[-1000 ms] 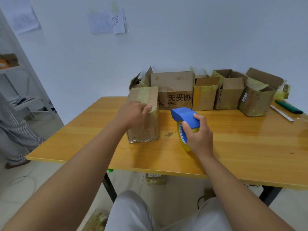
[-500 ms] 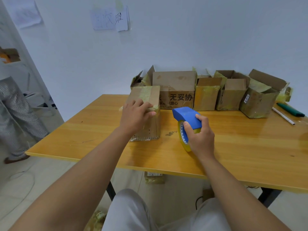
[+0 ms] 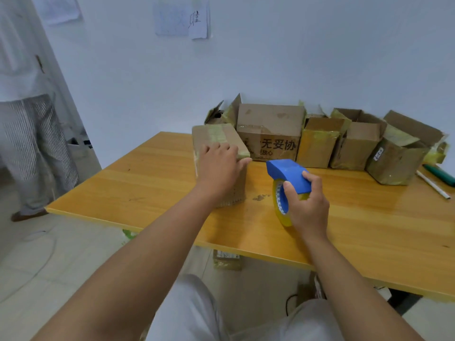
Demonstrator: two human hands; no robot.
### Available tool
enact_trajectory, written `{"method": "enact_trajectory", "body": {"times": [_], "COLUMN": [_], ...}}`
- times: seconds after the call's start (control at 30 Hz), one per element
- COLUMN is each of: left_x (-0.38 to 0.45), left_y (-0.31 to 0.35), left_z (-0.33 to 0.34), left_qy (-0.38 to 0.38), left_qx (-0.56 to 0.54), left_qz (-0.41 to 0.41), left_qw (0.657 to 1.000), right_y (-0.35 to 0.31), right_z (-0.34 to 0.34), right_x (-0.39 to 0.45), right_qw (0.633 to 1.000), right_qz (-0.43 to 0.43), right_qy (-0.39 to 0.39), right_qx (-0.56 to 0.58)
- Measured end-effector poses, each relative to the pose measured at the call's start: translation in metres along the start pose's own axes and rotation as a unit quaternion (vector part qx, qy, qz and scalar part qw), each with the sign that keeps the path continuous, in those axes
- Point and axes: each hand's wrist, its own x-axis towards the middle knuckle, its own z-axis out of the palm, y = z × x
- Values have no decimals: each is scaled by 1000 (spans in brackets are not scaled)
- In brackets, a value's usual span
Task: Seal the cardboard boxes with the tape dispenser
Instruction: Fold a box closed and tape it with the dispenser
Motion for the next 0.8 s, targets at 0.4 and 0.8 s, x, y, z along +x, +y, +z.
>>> {"method": "enact_trajectory", "body": {"times": [0.4, 0.8], "left_x": [8, 1], "left_y": [-60, -9], "left_z": [-14, -6], "left_qy": [-114, -21], "left_qx": [-130, -50], "left_qz": [140, 5], "left_qw": [975, 999], "right_y": [-1, -2], "right_z": [0, 0], "right_x": [-1, -1], "right_qw": [1000, 1000], "right_qz": [-4, 2], "right_qy": [2, 3], "right_qx": [-5, 5]}}
